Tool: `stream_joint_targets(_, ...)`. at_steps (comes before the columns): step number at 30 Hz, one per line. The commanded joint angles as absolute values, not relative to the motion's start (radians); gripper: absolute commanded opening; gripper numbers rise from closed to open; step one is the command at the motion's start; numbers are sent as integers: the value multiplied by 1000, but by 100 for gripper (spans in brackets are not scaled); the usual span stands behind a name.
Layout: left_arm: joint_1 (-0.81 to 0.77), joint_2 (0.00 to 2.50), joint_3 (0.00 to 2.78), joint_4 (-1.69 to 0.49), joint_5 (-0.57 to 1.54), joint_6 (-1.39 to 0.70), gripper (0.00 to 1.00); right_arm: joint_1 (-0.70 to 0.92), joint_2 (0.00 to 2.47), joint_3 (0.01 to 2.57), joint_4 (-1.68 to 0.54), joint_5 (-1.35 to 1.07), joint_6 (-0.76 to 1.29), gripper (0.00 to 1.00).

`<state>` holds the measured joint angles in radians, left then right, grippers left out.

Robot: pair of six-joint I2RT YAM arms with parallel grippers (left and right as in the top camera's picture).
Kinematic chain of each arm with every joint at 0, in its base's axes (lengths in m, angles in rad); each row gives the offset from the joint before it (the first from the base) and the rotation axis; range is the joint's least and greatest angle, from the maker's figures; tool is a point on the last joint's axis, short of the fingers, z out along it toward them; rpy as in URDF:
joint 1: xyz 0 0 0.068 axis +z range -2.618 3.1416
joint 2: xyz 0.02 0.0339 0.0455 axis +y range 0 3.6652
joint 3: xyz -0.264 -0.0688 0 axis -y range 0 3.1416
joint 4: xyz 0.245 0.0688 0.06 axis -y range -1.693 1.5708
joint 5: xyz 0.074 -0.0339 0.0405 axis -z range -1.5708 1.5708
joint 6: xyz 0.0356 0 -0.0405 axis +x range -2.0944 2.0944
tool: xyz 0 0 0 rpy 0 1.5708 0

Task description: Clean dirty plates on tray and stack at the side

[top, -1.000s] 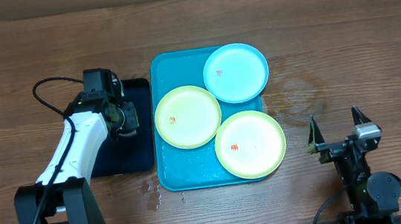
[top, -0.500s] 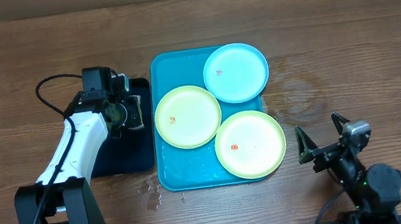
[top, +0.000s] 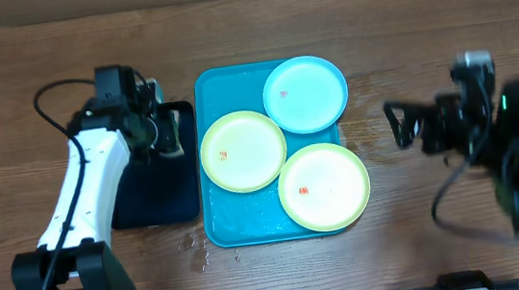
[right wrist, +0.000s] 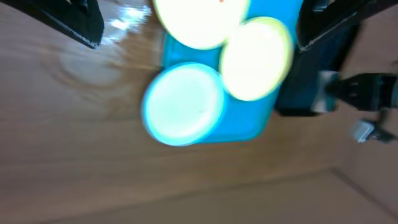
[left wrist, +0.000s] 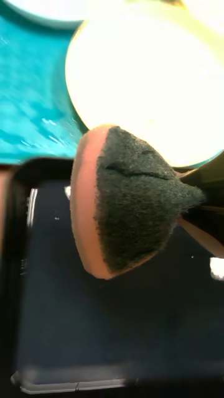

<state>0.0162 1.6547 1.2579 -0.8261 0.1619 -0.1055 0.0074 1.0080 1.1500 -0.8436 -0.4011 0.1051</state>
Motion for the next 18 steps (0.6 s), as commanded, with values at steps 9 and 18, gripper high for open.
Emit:
stream_joint_targets(9, 3, 1597, 1376, -912, 371, -174, 4, 59, 1348, 1323, -804, -881, 185, 46)
stream_joint_targets(18, -113, 1599, 1361, -920, 327, -215, 4, 321, 1558, 1312, -811, -470, 328, 53)
